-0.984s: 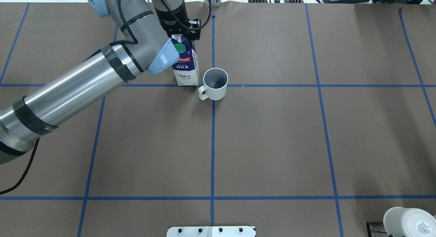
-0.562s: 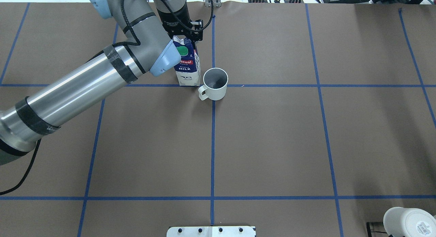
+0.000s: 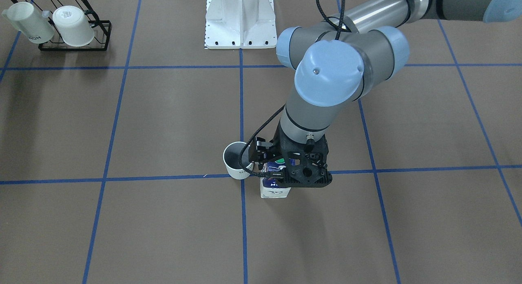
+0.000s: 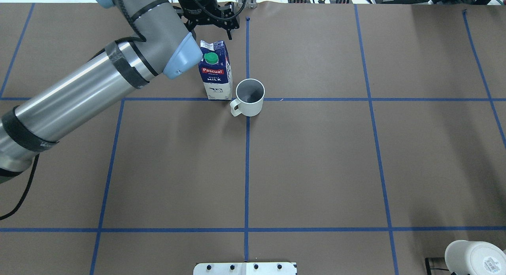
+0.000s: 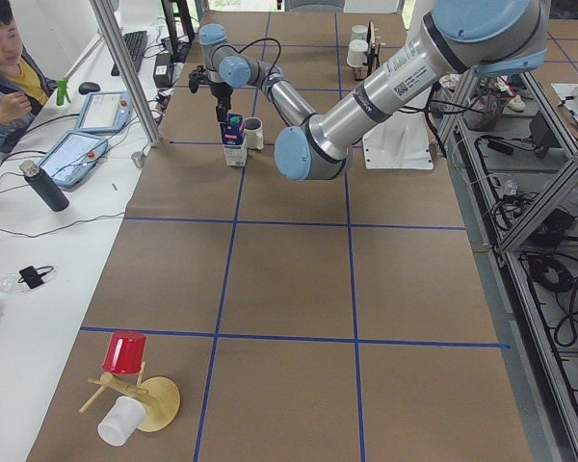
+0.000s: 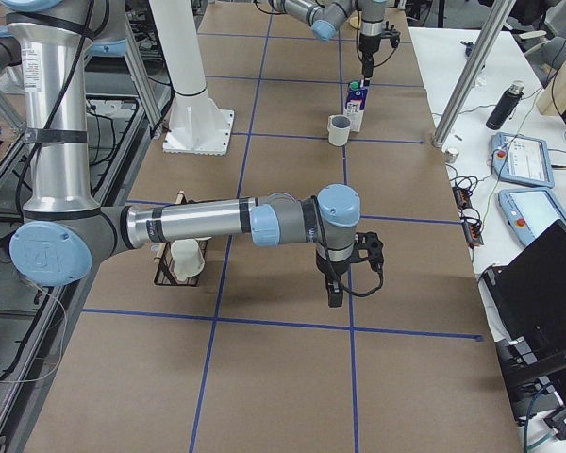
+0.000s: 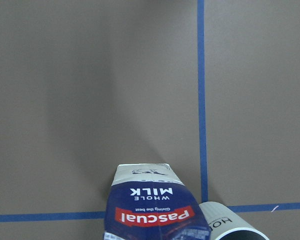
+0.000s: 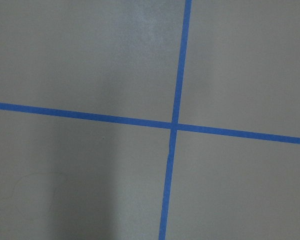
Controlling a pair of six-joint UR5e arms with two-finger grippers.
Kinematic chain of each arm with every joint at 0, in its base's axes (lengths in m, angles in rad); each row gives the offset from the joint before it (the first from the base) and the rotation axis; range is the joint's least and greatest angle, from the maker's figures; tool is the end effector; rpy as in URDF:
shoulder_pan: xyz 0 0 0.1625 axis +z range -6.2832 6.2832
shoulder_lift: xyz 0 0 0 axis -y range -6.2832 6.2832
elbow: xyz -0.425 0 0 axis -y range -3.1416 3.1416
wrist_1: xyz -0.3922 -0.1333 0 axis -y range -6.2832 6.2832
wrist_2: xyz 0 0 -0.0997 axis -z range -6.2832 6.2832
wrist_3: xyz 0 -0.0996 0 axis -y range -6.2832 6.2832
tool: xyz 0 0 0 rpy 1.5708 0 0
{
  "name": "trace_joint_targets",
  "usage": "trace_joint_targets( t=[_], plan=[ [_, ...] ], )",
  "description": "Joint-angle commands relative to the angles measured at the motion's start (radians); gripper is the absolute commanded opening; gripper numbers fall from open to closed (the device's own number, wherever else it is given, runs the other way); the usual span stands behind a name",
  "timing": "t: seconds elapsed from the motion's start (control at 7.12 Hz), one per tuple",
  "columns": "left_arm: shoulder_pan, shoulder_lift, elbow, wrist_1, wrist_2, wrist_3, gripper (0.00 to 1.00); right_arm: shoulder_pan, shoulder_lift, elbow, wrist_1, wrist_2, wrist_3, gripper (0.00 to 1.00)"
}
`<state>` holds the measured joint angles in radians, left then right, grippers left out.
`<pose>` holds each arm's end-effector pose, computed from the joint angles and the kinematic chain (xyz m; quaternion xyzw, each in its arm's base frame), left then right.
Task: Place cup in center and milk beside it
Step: 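Lift the left gripper away from the carton and withdraw it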
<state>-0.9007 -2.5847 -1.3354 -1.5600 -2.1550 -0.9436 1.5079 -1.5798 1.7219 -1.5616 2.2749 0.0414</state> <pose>0.4165 -0.6517 0.1023 0.0553 0.4437 -0.0142 0.8944 0.0376 -0.4978 0.5920 0.0529 -0.3471 -0.0361 0.9356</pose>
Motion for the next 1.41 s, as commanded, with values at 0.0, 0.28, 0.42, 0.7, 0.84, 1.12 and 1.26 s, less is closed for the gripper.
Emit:
trace_joint_targets(
  t=[0.0,0.28,0.42,0.7,0.84,1.12,1.26],
  plan=[
    [-0.053,0.143,-0.211,0.034,0.007,0.009,0.98,0.000,0.003,-0.001,0.000,-0.001,0.000,1.00],
    [-0.134,0.352,-0.388,0.037,0.007,0.085,0.98,-0.002,0.007,-0.002,0.000,0.000,0.002,1.00],
    [-0.174,0.453,-0.469,0.044,0.004,0.221,0.98,-0.002,0.012,-0.001,0.002,0.003,0.003,1.00],
    [-0.266,0.680,-0.594,0.044,-0.005,0.415,0.98,-0.008,0.015,-0.001,0.011,0.011,0.044,1.00],
    [-0.318,0.781,-0.623,0.043,-0.006,0.537,0.98,-0.017,0.014,-0.004,0.011,0.012,0.052,1.00],
    [-0.409,1.004,-0.625,0.000,-0.009,0.739,0.98,-0.018,0.012,0.007,0.014,0.037,0.052,1.00],
    [-0.453,1.052,-0.619,-0.003,-0.011,0.788,0.98,-0.020,0.015,0.010,0.014,0.040,0.038,1.00]
  ],
)
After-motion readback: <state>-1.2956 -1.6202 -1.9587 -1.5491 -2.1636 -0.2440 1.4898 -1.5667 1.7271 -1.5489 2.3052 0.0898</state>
